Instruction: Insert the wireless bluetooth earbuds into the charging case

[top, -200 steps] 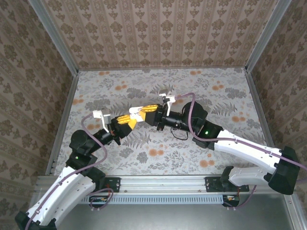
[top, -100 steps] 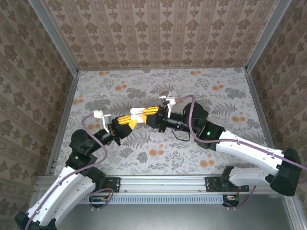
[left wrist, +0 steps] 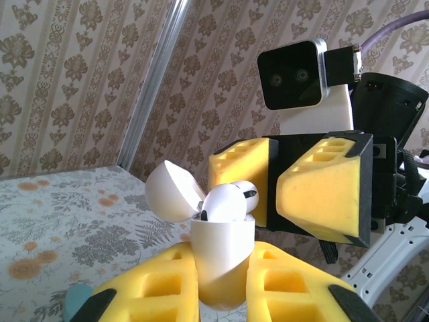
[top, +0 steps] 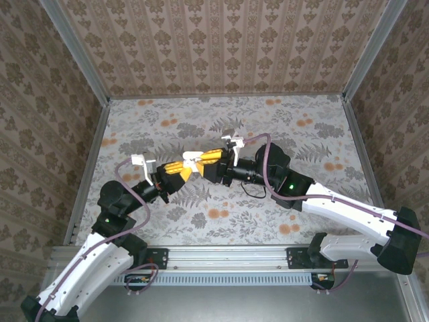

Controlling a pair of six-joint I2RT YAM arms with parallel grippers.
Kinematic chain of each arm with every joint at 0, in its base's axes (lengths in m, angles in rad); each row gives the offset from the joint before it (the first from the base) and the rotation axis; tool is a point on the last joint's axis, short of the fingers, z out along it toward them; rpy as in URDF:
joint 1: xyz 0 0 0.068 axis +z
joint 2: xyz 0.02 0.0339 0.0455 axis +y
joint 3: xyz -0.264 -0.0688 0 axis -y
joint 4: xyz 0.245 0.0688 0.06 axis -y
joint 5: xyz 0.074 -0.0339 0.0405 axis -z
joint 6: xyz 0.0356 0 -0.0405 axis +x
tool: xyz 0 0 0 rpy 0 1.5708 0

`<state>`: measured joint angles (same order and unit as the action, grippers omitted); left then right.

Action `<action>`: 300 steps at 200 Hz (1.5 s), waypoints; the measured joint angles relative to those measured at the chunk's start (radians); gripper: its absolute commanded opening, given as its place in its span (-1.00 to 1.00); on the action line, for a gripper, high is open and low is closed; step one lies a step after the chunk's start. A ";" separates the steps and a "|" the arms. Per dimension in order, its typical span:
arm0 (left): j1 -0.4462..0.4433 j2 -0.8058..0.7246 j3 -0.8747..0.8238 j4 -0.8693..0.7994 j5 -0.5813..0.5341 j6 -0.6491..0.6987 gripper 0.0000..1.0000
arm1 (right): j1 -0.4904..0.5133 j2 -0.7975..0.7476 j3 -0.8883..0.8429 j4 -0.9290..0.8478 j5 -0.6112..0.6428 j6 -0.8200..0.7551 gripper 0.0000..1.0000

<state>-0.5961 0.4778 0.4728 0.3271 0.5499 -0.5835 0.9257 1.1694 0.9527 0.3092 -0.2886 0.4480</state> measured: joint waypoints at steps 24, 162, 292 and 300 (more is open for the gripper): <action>0.000 0.000 0.000 -0.001 0.000 0.000 -1.00 | 0.000 -0.005 0.006 -0.023 0.009 0.000 -0.05; 0.000 -0.002 -0.014 0.089 0.002 0.000 -1.00 | -0.025 -0.087 0.061 -0.198 0.077 0.109 0.27; -0.004 -0.072 -0.133 0.130 0.031 0.122 -1.00 | -0.031 -0.074 0.160 -0.362 -0.032 0.075 -0.11; -0.006 -0.077 -0.138 0.130 0.034 0.136 -1.00 | -0.031 -0.067 0.184 -0.406 -0.034 0.056 -0.11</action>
<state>-0.6018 0.4011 0.3351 0.4576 0.5838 -0.4473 0.8948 1.1023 1.1366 -0.0963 -0.3229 0.5041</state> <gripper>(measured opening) 0.145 0.440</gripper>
